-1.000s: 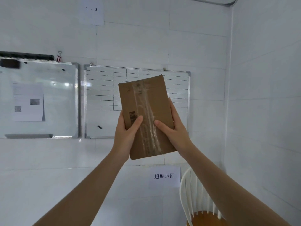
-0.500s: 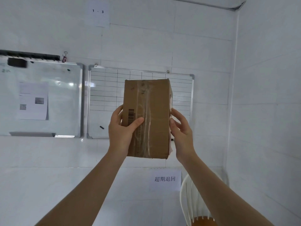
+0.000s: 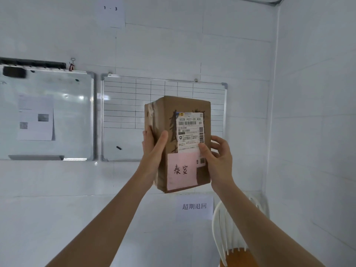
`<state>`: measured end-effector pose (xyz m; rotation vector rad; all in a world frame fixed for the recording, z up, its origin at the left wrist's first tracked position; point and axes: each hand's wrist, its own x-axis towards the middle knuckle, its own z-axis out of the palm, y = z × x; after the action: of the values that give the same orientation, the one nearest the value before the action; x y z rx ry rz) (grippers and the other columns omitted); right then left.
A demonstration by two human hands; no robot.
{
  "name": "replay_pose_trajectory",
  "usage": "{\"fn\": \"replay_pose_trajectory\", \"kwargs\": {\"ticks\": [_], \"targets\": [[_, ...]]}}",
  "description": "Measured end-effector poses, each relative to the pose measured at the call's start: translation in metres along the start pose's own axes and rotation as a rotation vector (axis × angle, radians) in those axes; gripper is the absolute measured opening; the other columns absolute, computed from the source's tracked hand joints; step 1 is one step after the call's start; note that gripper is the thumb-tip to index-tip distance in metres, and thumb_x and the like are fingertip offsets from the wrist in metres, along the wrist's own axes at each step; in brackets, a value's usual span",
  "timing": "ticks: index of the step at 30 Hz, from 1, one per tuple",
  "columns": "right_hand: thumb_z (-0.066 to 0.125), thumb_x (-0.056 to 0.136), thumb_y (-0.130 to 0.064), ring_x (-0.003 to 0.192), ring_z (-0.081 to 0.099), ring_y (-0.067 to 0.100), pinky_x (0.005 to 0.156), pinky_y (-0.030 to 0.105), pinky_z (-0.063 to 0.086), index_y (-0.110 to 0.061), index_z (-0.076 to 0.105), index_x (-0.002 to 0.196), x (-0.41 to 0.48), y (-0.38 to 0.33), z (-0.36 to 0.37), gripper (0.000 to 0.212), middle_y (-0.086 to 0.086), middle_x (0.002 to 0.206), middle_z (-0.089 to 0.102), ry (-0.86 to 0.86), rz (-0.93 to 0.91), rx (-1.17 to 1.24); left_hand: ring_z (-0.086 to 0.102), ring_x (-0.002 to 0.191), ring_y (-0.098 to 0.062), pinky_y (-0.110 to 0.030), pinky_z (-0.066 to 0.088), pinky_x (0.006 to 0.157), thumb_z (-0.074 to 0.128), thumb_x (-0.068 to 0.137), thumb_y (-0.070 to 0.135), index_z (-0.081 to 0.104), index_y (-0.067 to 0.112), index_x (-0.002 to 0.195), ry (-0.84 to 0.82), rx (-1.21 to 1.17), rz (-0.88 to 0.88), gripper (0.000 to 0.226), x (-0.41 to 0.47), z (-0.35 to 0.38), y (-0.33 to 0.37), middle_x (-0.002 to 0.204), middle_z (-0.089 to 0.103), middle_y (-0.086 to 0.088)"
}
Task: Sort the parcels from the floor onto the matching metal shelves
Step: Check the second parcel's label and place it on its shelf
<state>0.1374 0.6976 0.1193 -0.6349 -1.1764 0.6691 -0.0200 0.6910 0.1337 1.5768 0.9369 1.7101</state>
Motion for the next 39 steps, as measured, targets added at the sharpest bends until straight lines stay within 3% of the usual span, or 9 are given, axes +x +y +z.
{"fn": "replay_pose_trajectory", "kwargs": {"ticks": [2, 4, 7, 9, 14, 23, 26, 35, 39], "targets": [[0.067, 0.084, -0.017, 0.086, 0.067, 0.023, 0.06, 0.025, 0.058, -0.018, 0.051, 0.112, 0.002, -0.002, -0.005, 0.032, 0.003, 0.097, 0.065, -0.025, -0.013, -0.032, 0.054, 0.118, -0.011, -0.029, 0.051, 0.089, 0.053, 0.069, 0.071, 0.018, 0.041, 0.143, -0.051, -0.126, -0.008, 0.087, -0.001, -0.007, 0.002, 0.138, 0.048, 0.005], [0.068, 0.084, -0.021, 0.086, 0.068, 0.023, 0.059, 0.022, 0.058, -0.017, 0.051, 0.124, 0.003, -0.004, -0.006, 0.044, 0.012, 0.102, 0.063, -0.08, -0.006, -0.037, 0.066, 0.096, -0.009, -0.02, 0.055, 0.064, 0.048, 0.076, 0.059, 0.027, 0.036, 0.14, -0.116, -0.212, -0.031, 0.071, -0.002, -0.011, 0.003, 0.122, 0.06, 0.004], [0.067, 0.084, -0.031, 0.101, 0.066, 0.025, 0.069, 0.028, 0.06, -0.022, 0.05, 0.132, 0.005, -0.005, 0.0, 0.052, 0.016, 0.122, 0.052, -0.172, 0.03, -0.017, 0.063, 0.106, -0.021, -0.034, 0.057, 0.078, 0.048, 0.07, 0.061, 0.027, 0.036, 0.143, -0.187, -0.246, -0.091, 0.08, -0.004, -0.014, 0.002, 0.133, 0.057, -0.005], [0.067, 0.082, -0.037, 0.108, 0.063, 0.023, 0.076, 0.031, 0.059, -0.026, 0.047, 0.135, 0.003, -0.006, 0.007, 0.058, 0.01, 0.133, 0.044, -0.218, 0.043, 0.022, 0.061, 0.109, -0.021, -0.038, 0.053, 0.087, 0.046, 0.079, 0.057, 0.027, 0.037, 0.142, -0.158, -0.23, -0.091, 0.069, -0.004, -0.015, 0.001, 0.135, 0.055, -0.003], [0.059, 0.082, -0.027, 0.107, 0.066, 0.026, 0.078, 0.036, 0.059, -0.028, 0.03, 0.145, 0.001, -0.004, 0.023, 0.069, 0.008, 0.133, 0.058, -0.388, 0.11, 0.279, 0.067, 0.081, -0.016, -0.024, 0.054, 0.049, 0.04, 0.092, 0.044, 0.037, 0.034, 0.137, -0.086, -0.319, -0.139, 0.047, -0.003, -0.025, 0.003, 0.123, 0.061, -0.006], [0.057, 0.088, -0.024, 0.1, 0.069, 0.017, 0.074, 0.031, 0.059, -0.029, 0.03, 0.145, 0.006, -0.002, 0.03, 0.064, 0.006, 0.131, 0.06, -0.444, 0.129, 0.355, 0.069, 0.083, -0.015, -0.024, 0.055, 0.054, 0.043, 0.091, 0.044, 0.038, 0.03, 0.137, -0.054, -0.287, -0.078, 0.049, 0.0, -0.034, 0.007, 0.118, 0.065, -0.005], [0.052, 0.091, -0.02, 0.097, 0.07, 0.015, 0.074, 0.031, 0.059, -0.029, 0.032, 0.144, 0.011, 0.0, 0.029, 0.057, 0.006, 0.129, 0.061, -0.481, 0.152, 0.4, 0.069, 0.089, -0.013, -0.026, 0.057, 0.064, 0.046, 0.088, 0.042, 0.038, 0.029, 0.137, -0.02, -0.239, -0.016, 0.051, -0.004, -0.033, 0.011, 0.115, 0.066, 0.0], [0.053, 0.091, -0.016, 0.104, 0.068, 0.019, 0.076, 0.029, 0.058, -0.027, 0.038, 0.142, -0.015, 0.02, 0.059, 0.055, 0.005, 0.127, 0.063, -0.706, 0.267, 0.546, 0.07, 0.086, -0.014, -0.028, 0.058, 0.07, 0.054, 0.074, 0.045, 0.037, 0.023, 0.137, 0.307, -0.177, -0.001, 0.069, -0.062, -0.059, 0.011, 0.109, 0.068, 0.0], [0.055, 0.089, -0.018, 0.105, 0.067, 0.022, 0.077, 0.03, 0.058, -0.024, 0.04, 0.141, -0.062, 0.027, 0.092, 0.055, 0.006, 0.125, 0.065, -0.857, 0.387, 0.64, 0.066, 0.096, -0.02, -0.033, 0.057, 0.078, 0.058, 0.077, 0.044, 0.04, 0.019, 0.136, 0.515, -0.107, 0.016, 0.067, -0.121, -0.087, 0.019, 0.123, 0.062, -0.009]]}}
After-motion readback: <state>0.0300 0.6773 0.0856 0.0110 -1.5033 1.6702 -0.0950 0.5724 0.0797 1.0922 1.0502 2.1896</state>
